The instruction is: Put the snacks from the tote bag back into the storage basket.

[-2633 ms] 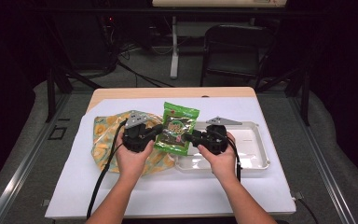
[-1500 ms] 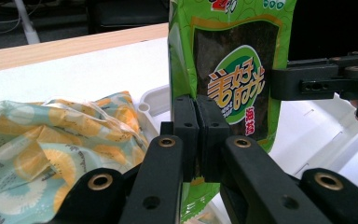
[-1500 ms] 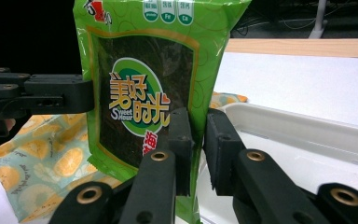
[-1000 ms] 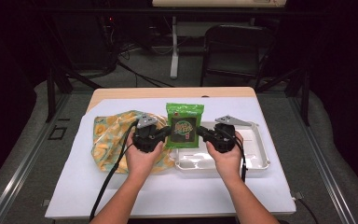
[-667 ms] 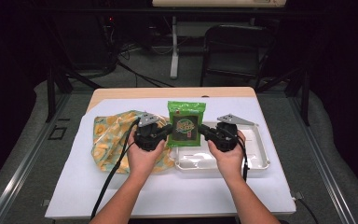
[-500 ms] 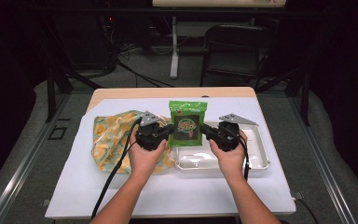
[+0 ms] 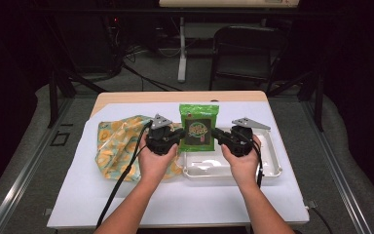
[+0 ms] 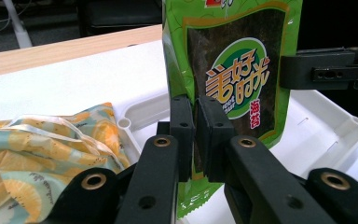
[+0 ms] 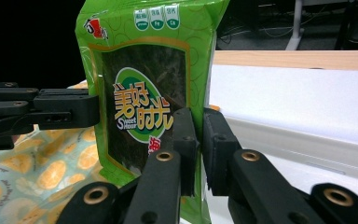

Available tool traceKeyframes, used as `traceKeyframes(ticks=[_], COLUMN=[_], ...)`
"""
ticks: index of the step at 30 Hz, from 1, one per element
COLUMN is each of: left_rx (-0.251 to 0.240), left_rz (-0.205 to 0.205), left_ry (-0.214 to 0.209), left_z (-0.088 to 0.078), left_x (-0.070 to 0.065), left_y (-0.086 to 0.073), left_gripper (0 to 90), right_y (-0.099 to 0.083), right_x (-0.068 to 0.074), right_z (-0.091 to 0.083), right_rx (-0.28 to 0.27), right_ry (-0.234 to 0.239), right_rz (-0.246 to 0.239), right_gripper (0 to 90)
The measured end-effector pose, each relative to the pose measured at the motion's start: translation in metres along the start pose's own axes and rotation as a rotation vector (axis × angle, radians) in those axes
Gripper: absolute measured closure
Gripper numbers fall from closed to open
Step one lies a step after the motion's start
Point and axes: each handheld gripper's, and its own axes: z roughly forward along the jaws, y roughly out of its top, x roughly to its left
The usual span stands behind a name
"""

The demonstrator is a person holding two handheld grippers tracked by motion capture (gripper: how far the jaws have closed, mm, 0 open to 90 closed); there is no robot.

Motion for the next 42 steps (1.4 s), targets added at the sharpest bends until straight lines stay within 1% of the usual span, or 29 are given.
traceKeyframes(ticks=[2,3,5,9,12,13,14,15,16,18,20,22,24,26,27,29,34,35,39,42], left_rx=[0.0,0.01,0.006,0.013,0.015,0.027,0.021,0.028,0.026,0.026,0.036,0.036,0.044,0.058,0.057,0.071,0.076,0.087,0.095,0.111], left_rz=[-0.006,-0.009,-0.021,-0.022,-0.005,-0.004,-0.009,-0.011,-0.023,-0.027,-0.027,-0.038,-0.04,-0.041,-0.043,-0.049,-0.059,-0.054,-0.066,-0.076], left_ry=[-0.002,-0.007,-0.012,-0.015,-0.018,-0.018,-0.015,-0.02,-0.023,-0.02,-0.021,-0.02,-0.026,-0.022,-0.016,-0.016,-0.014,-0.014,-0.007,-0.002], left_z=[0.003,0.004,0.007,0.014,0.021,0.022,0.024,0.025,0.027,0.031,0.034,0.038,0.042,0.047,0.05,0.053,0.063,0.066,0.072,0.076], left_x=[0.0,0.001,0.001,0.0,0.0,0.0,0.0,0.0,0.0,0.001,0.002,0.002,0.003,0.003,0.003,0.005,0.007,0.008,0.01,0.011], left_y=[0.0,0.0,0.0,0.0,0.0,0.0,-0.001,-0.001,-0.001,-0.002,-0.002,-0.002,-0.002,-0.002,-0.003,-0.003,-0.007,-0.008,-0.011,-0.012], left_gripper=[84.9,84.9,85.0,85.0,84.2,84.1,84.1,84.1,84.0,84.0,83.8,83.8,83.6,83.4,83.2,82.9,82.6,82.6,82.6,82.5], right_y=[0.0,-0.001,-0.001,-0.002,-0.004,-0.004,-0.005,-0.005,-0.006,-0.007,-0.008,-0.009,-0.01,-0.01,-0.011,-0.012,-0.014,-0.015,-0.018,-0.02], right_x=[-0.001,-0.002,-0.004,-0.01,-0.015,-0.017,-0.018,-0.02,-0.02,-0.023,-0.025,-0.028,-0.031,-0.035,-0.036,-0.038,-0.044,-0.045,-0.048,-0.049], right_z=[0.001,0.001,0.002,0.003,0.006,0.007,0.008,0.008,0.009,0.011,0.015,0.018,0.02,0.023,0.024,0.026,0.033,0.034,0.039,0.043], right_rx=[-0.002,0.0,0.001,0.012,0.009,0.013,0.014,0.017,0.015,0.025,0.025,0.03,0.031,0.039,0.041,0.046,0.061,0.066,0.086,0.091], right_ry=[-0.007,-0.007,-0.011,-0.02,-0.035,-0.039,-0.041,-0.043,-0.047,-0.051,-0.055,-0.059,-0.061,-0.069,-0.07,-0.074,-0.082,-0.083,-0.095,-0.101], right_rz=[0.001,0.0,0.004,0.006,0.011,0.015,0.016,0.016,0.019,0.017,0.022,0.021,0.028,0.033,0.035,0.037,0.05,0.047,0.04,0.039], right_gripper=[84.3,84.2,84.3,83.9,83.3,83.3,83.3,83.2,83.0,82.6,81.9,80.8,80.2,80.0,80.0,79.7,78.7,78.4,77.4,77.0])
